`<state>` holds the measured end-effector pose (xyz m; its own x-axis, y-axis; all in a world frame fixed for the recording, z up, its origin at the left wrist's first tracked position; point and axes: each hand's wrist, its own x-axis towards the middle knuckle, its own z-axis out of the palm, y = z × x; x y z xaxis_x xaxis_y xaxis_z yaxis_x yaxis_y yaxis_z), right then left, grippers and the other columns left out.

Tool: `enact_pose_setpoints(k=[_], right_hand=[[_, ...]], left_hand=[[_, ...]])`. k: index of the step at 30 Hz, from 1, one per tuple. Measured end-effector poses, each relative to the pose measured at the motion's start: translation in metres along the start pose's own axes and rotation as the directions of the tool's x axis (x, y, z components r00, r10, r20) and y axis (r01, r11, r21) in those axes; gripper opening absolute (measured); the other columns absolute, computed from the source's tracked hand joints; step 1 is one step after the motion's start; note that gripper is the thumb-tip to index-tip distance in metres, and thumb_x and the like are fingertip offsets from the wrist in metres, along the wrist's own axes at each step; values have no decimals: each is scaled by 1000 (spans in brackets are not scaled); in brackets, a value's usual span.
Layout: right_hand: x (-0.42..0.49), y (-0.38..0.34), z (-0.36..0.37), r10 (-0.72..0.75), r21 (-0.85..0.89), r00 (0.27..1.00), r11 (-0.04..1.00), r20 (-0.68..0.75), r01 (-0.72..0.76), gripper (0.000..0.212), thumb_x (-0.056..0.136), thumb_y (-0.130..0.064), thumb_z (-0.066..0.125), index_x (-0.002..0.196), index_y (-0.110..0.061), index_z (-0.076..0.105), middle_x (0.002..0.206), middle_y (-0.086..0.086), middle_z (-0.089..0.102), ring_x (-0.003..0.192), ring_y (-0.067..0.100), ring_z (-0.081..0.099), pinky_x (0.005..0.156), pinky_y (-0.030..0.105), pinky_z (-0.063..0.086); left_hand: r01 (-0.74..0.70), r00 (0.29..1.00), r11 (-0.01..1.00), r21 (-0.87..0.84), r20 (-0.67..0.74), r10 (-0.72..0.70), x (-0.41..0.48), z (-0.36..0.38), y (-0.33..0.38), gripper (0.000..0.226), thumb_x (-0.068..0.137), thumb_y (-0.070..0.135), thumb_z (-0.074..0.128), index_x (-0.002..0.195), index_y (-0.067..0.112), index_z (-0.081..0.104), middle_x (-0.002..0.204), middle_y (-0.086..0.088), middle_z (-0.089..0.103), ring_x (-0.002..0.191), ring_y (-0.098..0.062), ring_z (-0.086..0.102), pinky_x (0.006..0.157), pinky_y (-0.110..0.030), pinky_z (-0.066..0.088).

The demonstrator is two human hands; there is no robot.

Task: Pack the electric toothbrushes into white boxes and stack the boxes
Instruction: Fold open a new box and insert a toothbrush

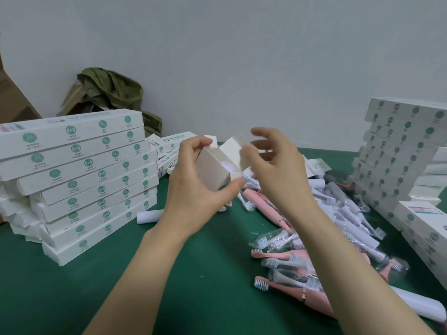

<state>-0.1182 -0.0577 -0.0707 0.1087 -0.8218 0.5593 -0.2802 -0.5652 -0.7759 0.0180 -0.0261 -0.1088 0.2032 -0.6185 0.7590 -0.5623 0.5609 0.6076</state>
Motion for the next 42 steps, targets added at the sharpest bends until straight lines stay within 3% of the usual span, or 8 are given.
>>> enact_pose_setpoints(k=[4,7,13,22,28,31,37,42], right_hand=[[1,-5,-1,0,128,998,992,60,-7,27,93,-18,54,78,2,63,65,22,52,57,25,44,61,43,43],[-3,-14,-1,2,224,993,974,121,-29,20,93,-20,56,91,-17,75,75,4,71,67,16,64,69,41,55],[-10,-19,12,-41,230,973,973,227,-13,43,89,-43,38,91,-12,68,93,24,61,92,37,59,86,55,49],[-6,0,12,-90,19,987,996,130,88,35,97,-12,43,122,-26,64,60,-25,53,60,-6,50,58,7,36],[-2,18,13,-33,27,997,999,77,31,37,96,-9,41,112,-28,68,58,-23,57,56,-5,48,54,9,36],[-6,20,20,-51,1,996,999,70,51,34,101,-18,38,127,-16,60,91,-18,63,81,-14,53,70,6,37],[-11,30,35,-125,-180,984,973,129,147,42,102,-16,32,142,-5,38,141,10,47,128,19,40,94,4,20],[-8,34,34,-140,-203,975,963,172,174,43,102,-15,33,144,-6,35,143,9,44,131,19,38,90,2,16]], left_hand=[[35,994,999,20,100,-37,1,-1,3,96,46,54,81,122,65,23,116,32,50,111,12,47,85,-6,40],[-10,999,999,-49,-40,8,1,3,6,65,61,48,76,112,46,36,112,14,57,104,-5,58,84,-29,51],[-58,984,988,-140,-177,32,3,3,14,27,71,28,52,98,27,45,101,8,57,97,-11,56,87,-31,46],[199,975,969,150,74,-211,2,7,1,84,51,37,80,114,35,24,117,12,24,115,-8,34,89,-21,36],[160,977,932,325,81,-196,6,8,-12,40,54,31,85,87,26,64,86,4,59,78,-4,49,62,-9,33],[133,984,942,307,71,-162,4,9,-9,26,54,38,80,74,31,63,75,1,56,73,-2,48,61,-8,31],[160,985,934,320,16,-174,2,13,-10,56,57,59,59,89,17,73,82,-5,62,77,-17,52,67,-20,37],[176,980,921,347,29,-198,1,13,-7,58,60,62,51,93,18,72,86,-4,60,82,-19,52,70,-26,38]])
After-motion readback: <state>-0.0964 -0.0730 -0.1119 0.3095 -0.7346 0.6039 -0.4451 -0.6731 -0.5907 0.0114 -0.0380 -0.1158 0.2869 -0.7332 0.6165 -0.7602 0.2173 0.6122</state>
